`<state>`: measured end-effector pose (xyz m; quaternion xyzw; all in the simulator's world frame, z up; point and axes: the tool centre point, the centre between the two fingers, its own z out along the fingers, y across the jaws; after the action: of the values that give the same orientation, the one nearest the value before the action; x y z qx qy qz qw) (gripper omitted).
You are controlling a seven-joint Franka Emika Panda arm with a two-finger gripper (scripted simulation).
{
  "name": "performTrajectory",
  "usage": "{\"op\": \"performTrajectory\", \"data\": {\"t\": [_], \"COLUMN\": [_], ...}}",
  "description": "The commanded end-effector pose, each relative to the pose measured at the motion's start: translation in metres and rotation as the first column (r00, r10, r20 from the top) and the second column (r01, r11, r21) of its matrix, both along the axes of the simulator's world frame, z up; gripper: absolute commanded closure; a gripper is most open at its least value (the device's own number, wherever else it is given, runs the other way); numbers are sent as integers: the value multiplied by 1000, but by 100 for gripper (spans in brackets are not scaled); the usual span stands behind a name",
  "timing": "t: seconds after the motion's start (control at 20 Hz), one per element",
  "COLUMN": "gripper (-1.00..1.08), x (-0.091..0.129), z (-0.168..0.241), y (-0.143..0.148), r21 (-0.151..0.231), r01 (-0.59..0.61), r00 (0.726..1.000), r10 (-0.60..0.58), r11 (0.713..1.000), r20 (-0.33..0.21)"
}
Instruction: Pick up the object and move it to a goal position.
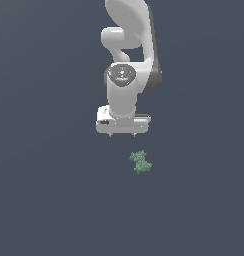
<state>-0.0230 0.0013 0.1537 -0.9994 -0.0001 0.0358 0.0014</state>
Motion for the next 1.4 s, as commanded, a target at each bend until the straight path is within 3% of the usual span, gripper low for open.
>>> {"op": "performTrajectory", "data": {"t": [0.0, 0.45, 0.9, 1.35], "gripper": [-92, -92, -92, -92], "x": [0, 10, 12, 36], "z": [0, 7, 5, -18], "y": [0, 25, 27, 47], "r21": [0, 12, 11, 3], "r01": [0, -51, -58, -141], "r00": [1000, 998, 998, 989], "r10": [0, 51, 58, 141], "r11": [1000, 999, 998, 990], "r20": [0, 30, 32, 46]}}
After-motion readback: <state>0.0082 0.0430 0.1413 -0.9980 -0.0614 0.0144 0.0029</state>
